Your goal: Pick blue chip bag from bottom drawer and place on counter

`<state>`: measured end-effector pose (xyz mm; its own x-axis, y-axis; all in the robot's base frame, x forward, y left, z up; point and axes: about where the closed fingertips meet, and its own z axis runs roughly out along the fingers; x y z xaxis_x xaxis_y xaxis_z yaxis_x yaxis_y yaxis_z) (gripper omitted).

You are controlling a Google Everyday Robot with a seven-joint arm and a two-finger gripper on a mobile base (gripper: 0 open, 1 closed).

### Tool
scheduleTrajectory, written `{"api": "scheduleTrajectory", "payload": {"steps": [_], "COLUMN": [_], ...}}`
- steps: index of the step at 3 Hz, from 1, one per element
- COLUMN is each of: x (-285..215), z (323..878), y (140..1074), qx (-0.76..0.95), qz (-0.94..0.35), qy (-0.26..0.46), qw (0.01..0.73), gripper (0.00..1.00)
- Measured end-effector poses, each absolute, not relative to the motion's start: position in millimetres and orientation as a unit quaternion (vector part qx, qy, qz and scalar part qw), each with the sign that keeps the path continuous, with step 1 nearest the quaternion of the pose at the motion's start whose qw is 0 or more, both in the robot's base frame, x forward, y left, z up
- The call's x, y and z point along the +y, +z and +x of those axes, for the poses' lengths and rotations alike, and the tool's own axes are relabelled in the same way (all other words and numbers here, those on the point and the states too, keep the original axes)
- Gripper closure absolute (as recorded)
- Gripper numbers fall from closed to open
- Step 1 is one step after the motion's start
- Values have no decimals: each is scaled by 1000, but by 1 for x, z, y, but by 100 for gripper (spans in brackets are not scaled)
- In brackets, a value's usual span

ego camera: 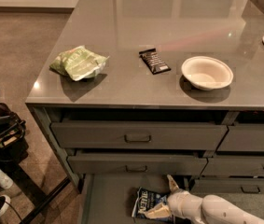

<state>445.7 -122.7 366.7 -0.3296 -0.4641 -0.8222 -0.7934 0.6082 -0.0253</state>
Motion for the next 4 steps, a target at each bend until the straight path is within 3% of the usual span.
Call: {"api": "scheduleTrajectory", "payload": {"steps": [2, 4], "x": [-119, -112], "z": [452, 453], "y": [267, 245], "qx": [796, 796], "qz": [-343, -354], "qy": [253, 258], "qw": [429, 417], "gripper": [0, 0]}}
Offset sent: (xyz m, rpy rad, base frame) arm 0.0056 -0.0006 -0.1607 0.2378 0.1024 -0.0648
